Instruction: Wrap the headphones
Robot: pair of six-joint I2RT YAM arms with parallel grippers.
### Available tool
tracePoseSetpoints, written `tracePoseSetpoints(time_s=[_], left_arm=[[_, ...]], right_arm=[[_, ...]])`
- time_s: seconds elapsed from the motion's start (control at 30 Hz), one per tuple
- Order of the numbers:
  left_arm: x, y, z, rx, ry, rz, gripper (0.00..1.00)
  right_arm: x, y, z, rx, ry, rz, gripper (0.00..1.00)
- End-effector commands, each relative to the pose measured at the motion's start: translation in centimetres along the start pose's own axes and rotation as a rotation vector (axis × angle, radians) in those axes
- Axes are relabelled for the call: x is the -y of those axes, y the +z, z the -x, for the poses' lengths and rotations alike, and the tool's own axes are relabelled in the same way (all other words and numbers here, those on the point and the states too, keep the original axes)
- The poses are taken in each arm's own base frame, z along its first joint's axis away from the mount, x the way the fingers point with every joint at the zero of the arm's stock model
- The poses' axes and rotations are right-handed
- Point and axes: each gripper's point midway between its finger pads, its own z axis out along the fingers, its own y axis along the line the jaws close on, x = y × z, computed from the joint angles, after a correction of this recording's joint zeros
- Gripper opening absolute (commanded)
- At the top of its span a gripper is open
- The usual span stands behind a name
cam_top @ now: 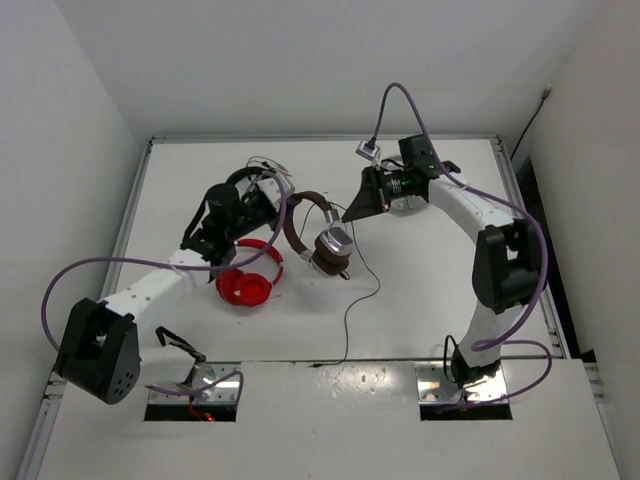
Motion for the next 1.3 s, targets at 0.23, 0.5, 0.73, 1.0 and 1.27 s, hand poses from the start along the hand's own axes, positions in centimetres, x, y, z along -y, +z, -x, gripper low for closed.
tracePoseSetpoints(time_s=[0.23, 0.5, 0.73, 1.0, 1.27], left_arm=[[-9.2, 0.0, 4.8, 0.094, -0.325, 0.274, 0.00], [-9.5, 1.1, 6.7, 0.082, -0.551, 0.207, 0.00], [-7.9, 1.5, 6.7, 0.050, -0.601, 0.137, 0.00], [-8.7, 1.4, 6.2, 0.041, -0.595, 0.190, 0.00], [-10.3, 1.9, 3.5, 0.001, -0.637, 0.301, 0.00]], right_arm=[[-2.6, -2.3, -0.5, 0.036, -0.045, 0.108, 0.00], [1.3, -3.1, -1.8, 0.065, 0.038, 0.095, 0.00], [5.0, -2.9, -2.1, 0.081, 0.014, 0.043, 0.14], [7.2, -2.6, -3.8, 0.095, 0.135, 0.049, 0.39], [7.0, -3.0, -6.1, 0.060, 0.084, 0.013, 0.47]])
